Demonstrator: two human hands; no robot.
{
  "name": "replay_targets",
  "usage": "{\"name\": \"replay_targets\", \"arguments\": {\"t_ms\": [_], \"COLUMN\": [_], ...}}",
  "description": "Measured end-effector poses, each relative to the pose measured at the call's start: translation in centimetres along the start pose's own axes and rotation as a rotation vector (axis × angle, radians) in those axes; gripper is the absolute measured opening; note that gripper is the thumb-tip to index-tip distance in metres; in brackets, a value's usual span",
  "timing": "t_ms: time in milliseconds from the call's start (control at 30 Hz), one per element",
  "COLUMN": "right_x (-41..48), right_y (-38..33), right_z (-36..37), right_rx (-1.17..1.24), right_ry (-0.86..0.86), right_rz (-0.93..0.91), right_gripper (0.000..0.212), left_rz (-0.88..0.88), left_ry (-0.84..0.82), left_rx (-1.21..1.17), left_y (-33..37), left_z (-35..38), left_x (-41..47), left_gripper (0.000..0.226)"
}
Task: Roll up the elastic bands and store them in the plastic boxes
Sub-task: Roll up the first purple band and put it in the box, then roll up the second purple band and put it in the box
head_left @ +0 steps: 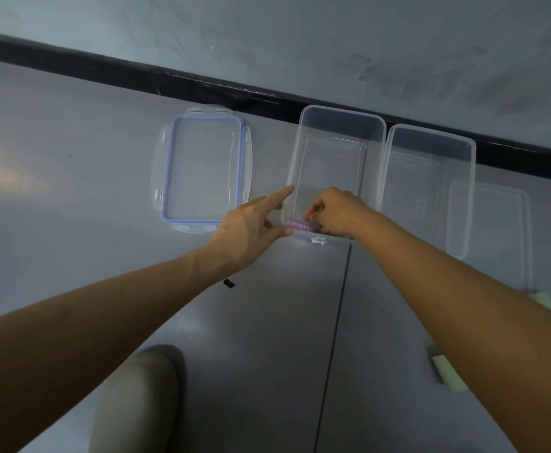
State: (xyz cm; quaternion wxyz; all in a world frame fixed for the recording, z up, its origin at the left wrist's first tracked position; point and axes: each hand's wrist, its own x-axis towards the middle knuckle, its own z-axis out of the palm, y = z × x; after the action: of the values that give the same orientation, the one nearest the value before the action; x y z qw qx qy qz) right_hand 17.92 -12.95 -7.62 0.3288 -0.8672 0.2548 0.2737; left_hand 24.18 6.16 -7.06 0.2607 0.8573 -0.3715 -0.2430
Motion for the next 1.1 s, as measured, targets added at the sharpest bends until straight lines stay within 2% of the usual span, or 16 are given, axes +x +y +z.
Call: {"name": "replay_targets", "arguments": {"t_ms": [167,400,533,667,833,1000,1100], "right_x": [-0.5,-3.7,-8.8,-14.6,-20.8,-26.8,-28.7], "right_y": [-0.1,0.5,3.0,7.8,15.3,21.6,25.8], "right_z": [-0.3,-4.3,-8.0,-9.4,-8.6,-5.7,-2.2], "right_rx": [0.024,0.222,0.230,0.212,0.198,0.250,0.261], "right_ry": [0.071,0.271,0.394,0.469,0.550,0.571,0.566], "right_rz": [-0.022,-0.132,-0.199,-0.164,-0.026,0.076,0.166], "right_gripper": [0.027,0.026,0.024,0.026,0.035,0.040,0.042], "left_rz": [0.018,0.186,0.220,0.283,0.432,0.655,0.668], "left_ry": [-0.014,0.349,0.396,0.295,0.025,-0.156,-0.228], "left_rx": [0.015,0.150,0.107,0.100,0.154,0.272,0.319], "left_y": [-0.4,2.5,6.8,11.5,18.3,23.5,25.8], "left_z": [-0.1,-2.3,-2.8,-1.7,2.2,8.7,14.4], "left_x": [-0.3,0.7,1.9,1.9,1.4,0.1,-1.2], "left_gripper": [0.071,0.041,0.039,0.038,0.040,0.036,0.037]}}
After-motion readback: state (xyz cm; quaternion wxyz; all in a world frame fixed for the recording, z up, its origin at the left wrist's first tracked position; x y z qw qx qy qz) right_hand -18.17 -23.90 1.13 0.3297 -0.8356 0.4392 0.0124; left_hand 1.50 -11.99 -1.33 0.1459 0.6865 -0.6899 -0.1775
